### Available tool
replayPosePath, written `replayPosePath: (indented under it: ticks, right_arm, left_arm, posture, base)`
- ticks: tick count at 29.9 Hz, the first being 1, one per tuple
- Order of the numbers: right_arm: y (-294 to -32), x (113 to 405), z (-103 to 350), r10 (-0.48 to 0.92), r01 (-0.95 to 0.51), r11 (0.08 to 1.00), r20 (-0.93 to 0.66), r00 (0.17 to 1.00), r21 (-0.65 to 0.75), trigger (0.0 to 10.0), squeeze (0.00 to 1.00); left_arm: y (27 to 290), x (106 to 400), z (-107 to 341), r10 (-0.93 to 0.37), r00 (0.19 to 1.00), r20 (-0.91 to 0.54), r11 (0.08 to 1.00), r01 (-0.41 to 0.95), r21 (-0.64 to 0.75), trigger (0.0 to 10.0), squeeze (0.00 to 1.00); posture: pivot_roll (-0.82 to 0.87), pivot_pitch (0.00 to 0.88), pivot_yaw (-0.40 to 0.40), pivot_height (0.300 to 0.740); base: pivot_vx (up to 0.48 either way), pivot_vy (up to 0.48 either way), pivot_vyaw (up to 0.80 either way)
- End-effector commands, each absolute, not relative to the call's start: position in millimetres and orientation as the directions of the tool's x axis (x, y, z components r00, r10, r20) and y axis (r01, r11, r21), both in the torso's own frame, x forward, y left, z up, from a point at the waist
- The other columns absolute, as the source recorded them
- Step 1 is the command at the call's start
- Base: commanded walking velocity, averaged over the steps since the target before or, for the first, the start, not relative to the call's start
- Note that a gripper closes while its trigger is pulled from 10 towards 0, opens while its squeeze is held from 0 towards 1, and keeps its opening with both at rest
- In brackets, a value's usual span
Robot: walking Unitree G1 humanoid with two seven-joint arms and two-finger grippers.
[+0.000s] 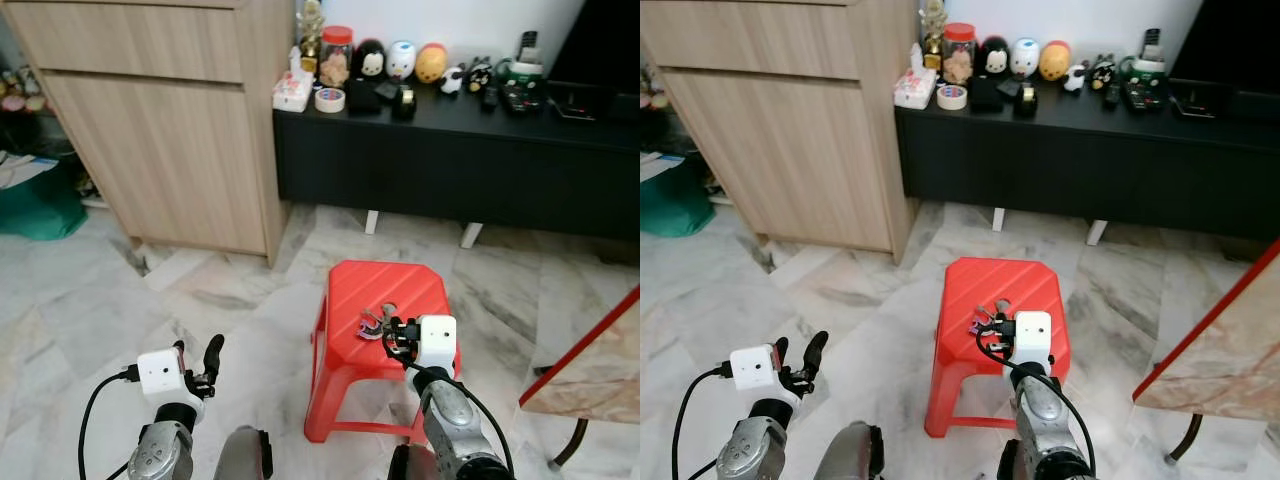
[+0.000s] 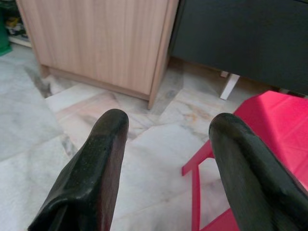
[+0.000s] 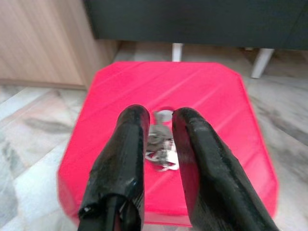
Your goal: Hang keys on a hook
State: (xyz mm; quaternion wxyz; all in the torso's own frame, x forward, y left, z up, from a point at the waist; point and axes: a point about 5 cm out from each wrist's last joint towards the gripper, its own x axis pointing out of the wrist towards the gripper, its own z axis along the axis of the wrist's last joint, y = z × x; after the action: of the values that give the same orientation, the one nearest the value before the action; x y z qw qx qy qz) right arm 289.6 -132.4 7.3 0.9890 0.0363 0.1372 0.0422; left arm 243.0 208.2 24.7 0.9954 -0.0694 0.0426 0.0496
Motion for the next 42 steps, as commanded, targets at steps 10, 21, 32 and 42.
replayPosePath:
  ticks: [10,21,32,42]
  right_arm:
    - [-131.4,286.8,2.6,0.097,-0.069,0.992,-0.298,0.950,0.102,10.0,0.00]
    - [-133.7,284.8,-0.5,0.100,-0.073,0.992,-0.315,0.944,0.099,10.0,0.00]
    - [-128.6,288.2,4.1,0.115,-0.089,0.991,-0.291,0.950,0.102,10.0,0.00]
    - [-136.9,286.0,0.2,0.054,-0.036,0.998,-0.320,0.946,0.059,10.0,0.00]
  left_arm:
    - [207.9,244.0,24.5,0.095,0.991,-0.098,0.984,-0.108,-0.143,10.0,0.00]
    - [207.6,243.4,23.3,0.092,0.990,-0.104,0.984,-0.106,-0.143,10.0,0.00]
    - [207.4,243.0,23.2,0.090,0.991,-0.103,0.985,-0.104,-0.141,10.0,0.00]
    - [207.2,241.4,22.3,0.087,0.991,-0.104,0.986,-0.101,-0.136,10.0,0.00]
  posture:
    - [0.10,0.083,-0.043,0.621]
    - [0.10,0.085,-0.042,0.621]
    - [0.10,0.088,-0.043,0.621]
    - [0.10,0.089,-0.046,0.621]
  base:
    - [0.165,0.000,0.24]
    - [0.283,0.000,0.00]
    - [0.296,0.000,0.35]
    - [0.261,0.000,0.00]
